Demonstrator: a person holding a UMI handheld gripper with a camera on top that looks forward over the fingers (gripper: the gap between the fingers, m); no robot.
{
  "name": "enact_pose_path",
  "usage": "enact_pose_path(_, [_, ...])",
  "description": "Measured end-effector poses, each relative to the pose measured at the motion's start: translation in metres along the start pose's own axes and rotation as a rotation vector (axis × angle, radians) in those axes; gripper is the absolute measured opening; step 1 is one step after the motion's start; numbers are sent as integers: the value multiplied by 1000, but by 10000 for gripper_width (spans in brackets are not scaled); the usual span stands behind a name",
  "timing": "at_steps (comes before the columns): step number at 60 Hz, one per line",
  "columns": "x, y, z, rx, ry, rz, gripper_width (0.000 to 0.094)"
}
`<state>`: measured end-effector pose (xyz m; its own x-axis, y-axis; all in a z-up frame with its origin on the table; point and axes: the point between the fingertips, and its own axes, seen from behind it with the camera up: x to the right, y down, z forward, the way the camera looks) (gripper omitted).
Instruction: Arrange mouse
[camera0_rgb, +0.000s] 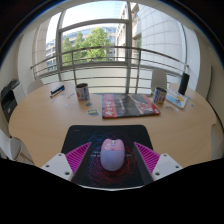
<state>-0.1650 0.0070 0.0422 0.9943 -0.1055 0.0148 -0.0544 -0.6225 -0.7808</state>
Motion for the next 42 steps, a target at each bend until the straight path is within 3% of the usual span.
enact_pose_path(17, [-8, -22, -141, 105, 73, -53, 846])
enact_pose_path(42, [-37, 32, -277, 119, 95, -96, 846])
